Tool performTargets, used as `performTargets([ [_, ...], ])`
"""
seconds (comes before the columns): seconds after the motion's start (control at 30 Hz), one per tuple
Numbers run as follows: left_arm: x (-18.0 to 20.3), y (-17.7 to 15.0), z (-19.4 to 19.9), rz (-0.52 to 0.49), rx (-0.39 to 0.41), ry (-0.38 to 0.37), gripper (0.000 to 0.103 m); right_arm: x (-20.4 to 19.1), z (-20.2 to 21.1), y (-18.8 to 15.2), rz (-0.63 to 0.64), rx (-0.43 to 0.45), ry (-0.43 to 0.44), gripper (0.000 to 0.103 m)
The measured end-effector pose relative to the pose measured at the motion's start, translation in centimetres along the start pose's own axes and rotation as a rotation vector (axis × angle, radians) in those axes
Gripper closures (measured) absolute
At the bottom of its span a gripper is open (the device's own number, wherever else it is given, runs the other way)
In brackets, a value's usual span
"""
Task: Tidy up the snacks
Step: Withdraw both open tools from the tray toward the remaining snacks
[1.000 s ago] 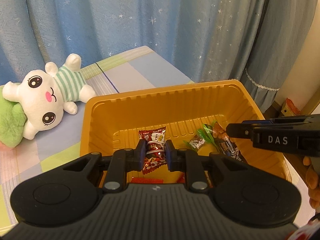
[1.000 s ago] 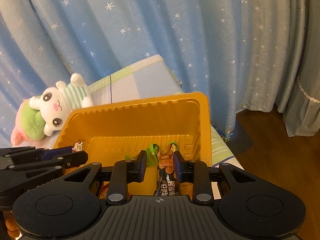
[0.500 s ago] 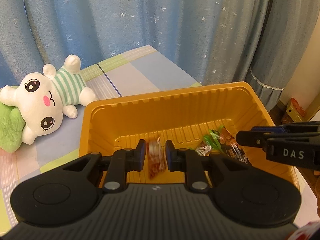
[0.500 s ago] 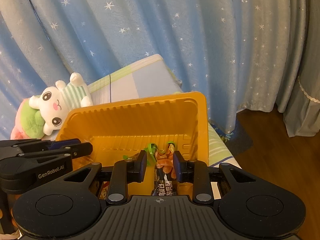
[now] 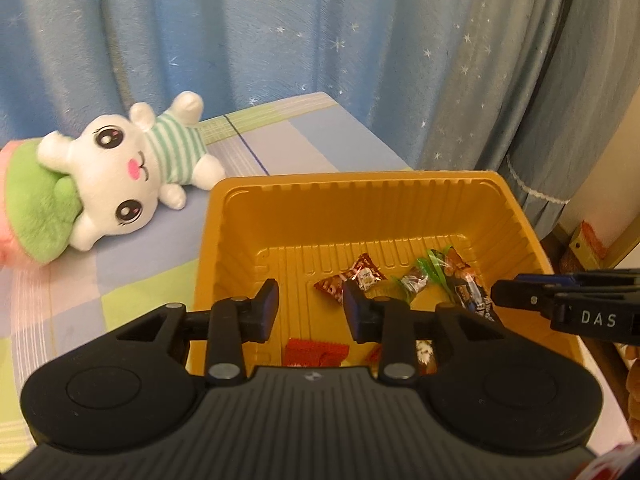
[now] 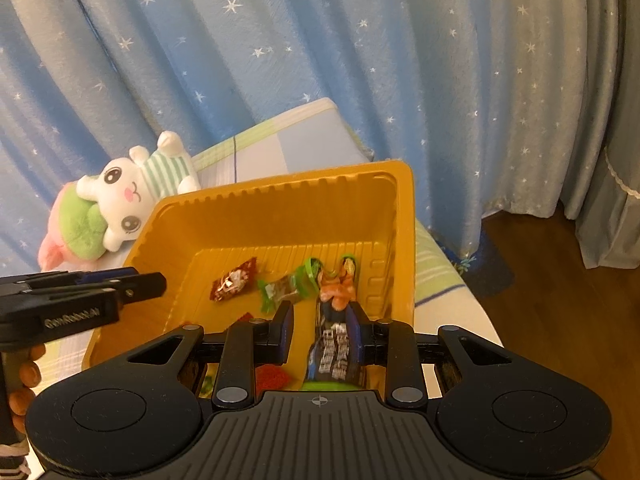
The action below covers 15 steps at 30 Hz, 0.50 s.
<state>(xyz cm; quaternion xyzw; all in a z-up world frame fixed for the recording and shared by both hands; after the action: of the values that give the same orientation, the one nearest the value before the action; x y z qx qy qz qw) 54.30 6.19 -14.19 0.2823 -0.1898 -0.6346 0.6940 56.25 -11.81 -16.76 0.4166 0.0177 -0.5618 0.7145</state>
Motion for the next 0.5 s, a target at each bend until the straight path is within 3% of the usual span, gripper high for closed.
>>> performTargets([
  [0.23,-1.2,-1.1,3.5,0.053,0.033,0.003,0.055,-1.1,2.5,-0.9,0.025,0.015,0.046,0.072],
  [0.3,-1.5,-1.5,4.6,0.068,0.039,0.001,0.051,-1.6,3.3,-1.1,0.033,0.021,0.049,0.06],
  [0.33,-1.6,-1.8,5.2,0.074,0.042,0.005,0.048,-1.7,3.8,-1.3,0.035,0.03,0.05,0.046],
  [0.4,-1.8,-2.3,6.2,0.078,0.046,0.015,0.045,-2.1,4.9,-1.5,0.041,0.058,0.055,0.033],
  [0.5,-2.1,-3.3,7.6,0.078,0.034,0.032,0.041,-2.6,6.0,-2.2,0.055,0.057,0.061,0.031],
])
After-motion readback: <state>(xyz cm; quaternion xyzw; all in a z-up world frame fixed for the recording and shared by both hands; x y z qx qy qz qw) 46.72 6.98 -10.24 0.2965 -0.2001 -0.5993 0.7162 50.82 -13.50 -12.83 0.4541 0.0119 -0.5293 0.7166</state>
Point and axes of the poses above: each gripper's, at about its wrist camera, not at the fingertips, and z roughly against the way its jaws point, x to its right, y to its top, the point moved 9 cm from there along -z, roughly the way its jaws point, and after that the axes turned 10 degrees about y, right-handed, at the moved point
